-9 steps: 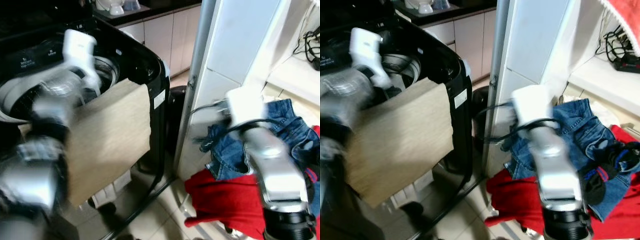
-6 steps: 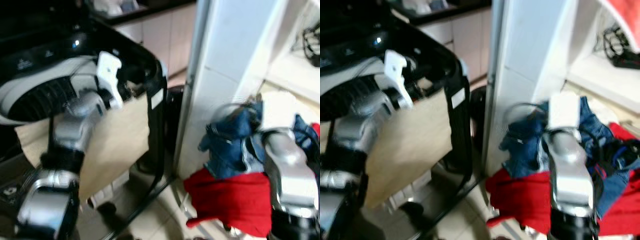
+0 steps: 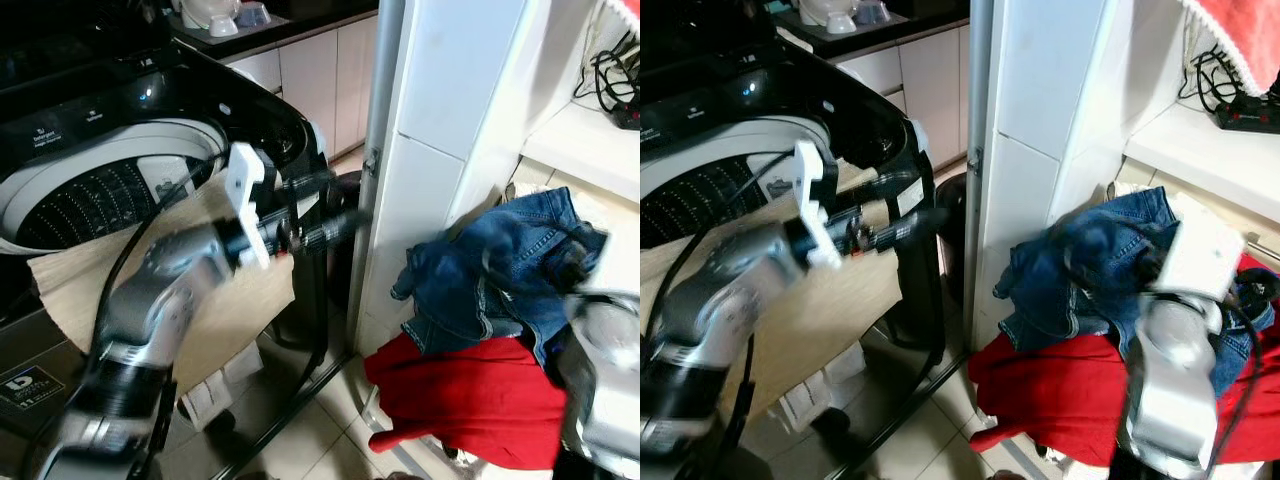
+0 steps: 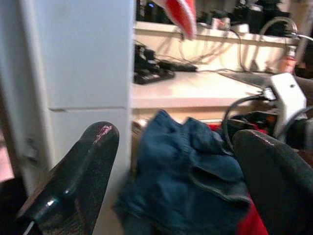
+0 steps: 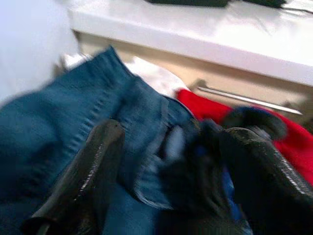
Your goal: Clothes washing
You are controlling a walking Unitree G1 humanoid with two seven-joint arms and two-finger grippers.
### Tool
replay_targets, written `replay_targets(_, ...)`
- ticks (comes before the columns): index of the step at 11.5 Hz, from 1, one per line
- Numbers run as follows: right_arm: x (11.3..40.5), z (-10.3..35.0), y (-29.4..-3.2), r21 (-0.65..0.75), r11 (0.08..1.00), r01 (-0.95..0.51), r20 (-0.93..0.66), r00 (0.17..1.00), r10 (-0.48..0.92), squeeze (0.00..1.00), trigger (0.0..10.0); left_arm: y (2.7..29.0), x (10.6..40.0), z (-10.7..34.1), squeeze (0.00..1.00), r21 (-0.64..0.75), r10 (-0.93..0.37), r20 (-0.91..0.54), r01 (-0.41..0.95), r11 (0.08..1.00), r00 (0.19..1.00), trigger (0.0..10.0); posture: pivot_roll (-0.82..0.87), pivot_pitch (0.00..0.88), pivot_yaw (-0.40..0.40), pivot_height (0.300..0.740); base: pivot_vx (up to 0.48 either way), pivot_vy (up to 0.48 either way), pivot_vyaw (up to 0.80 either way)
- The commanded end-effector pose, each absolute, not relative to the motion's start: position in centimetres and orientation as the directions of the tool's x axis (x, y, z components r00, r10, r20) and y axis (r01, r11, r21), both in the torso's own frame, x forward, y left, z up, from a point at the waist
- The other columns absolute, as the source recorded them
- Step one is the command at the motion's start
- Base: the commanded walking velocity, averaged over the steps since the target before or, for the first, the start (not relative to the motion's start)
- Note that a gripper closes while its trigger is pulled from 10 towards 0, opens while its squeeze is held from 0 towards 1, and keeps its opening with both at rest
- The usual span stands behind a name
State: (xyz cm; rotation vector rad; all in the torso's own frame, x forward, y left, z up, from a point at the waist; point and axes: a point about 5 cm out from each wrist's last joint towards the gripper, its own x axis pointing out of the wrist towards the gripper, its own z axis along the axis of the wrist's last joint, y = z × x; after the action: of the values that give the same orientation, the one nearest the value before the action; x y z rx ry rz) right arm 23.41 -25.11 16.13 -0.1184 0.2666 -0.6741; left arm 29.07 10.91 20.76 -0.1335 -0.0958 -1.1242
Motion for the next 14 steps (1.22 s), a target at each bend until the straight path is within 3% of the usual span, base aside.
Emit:
replay_targets(1,23.0,16.2,-25.7,-0.175,0.767,0.617,-0.212,0.737,-0.641,1.0,10.0,10.7,28.5,21.1,0.0,-0.064,-0.902,0.141,0.913,0.403,0.408,10.0,-0.1,0.0,0.057,0.74,0.0,0.0,0.0)
replay_targets(3,22.7,15.6,-26.4,-0.139,0.763,0.632,-0.253,0.722,-0.644,1.0,10.0,10.5,27.8,21.1,0.0,-0.087,-0.911,0.127,0.92,0.383,0.391,10.0,-0.09,0.0,0.051,0.74,0.0,0.0,0.0)
replay_targets(4,22.5,15.2,-26.8,-0.112,0.773,0.625,-0.292,0.722,-0.627,0.7,10.0,10.5,27.2,21.1,0.0,-0.096,-0.923,0.111,0.928,0.36,0.369,10.0,-0.08,0.0,0.042,0.74,0.0,0.0,0.0)
replay_targets(5,22.4,15.1,-27.6,-0.12,0.784,0.61,-0.311,0.727,-0.613,0.0,10.0,10.5,26.7,21.0,0.0,-0.1,-0.936,0.089,0.938,0.331,0.34,10.0,-0.08,0.0,0.037,0.74,0.0,0.0,0.0)
replay_targets(12,20.2,13.2,-28.4,0.025,0.749,0.662,-0.481,0.665,-0.571,0.0,10.0,10.5,25.0,20.5,0.0,-0.148,-0.963,0.049,0.955,0.256,0.265,10.0,-0.08,0.0,0.01,0.74,0.0,0.0,0.0)
replay_targets(13,20.4,13.1,-28.3,0.039,0.753,0.657,-0.493,0.668,-0.558,0.0,4.4,10.5,25.0,20.6,0.0,-0.148,-0.962,0.046,0.955,0.258,0.268,10.0,-0.08,0.0,0.008,0.74,0.0,0.0,0.0)
replay_targets(14,20.8,13.2,-28.0,0.059,0.761,0.646,-0.495,0.681,-0.539,0.0,0.0,10.5,24.7,20.6,0.0,-0.158,-0.968,0.039,0.958,0.24,0.248,10.0,-0.08,0.0,0.011,0.74,0.0,0.0,0.0)
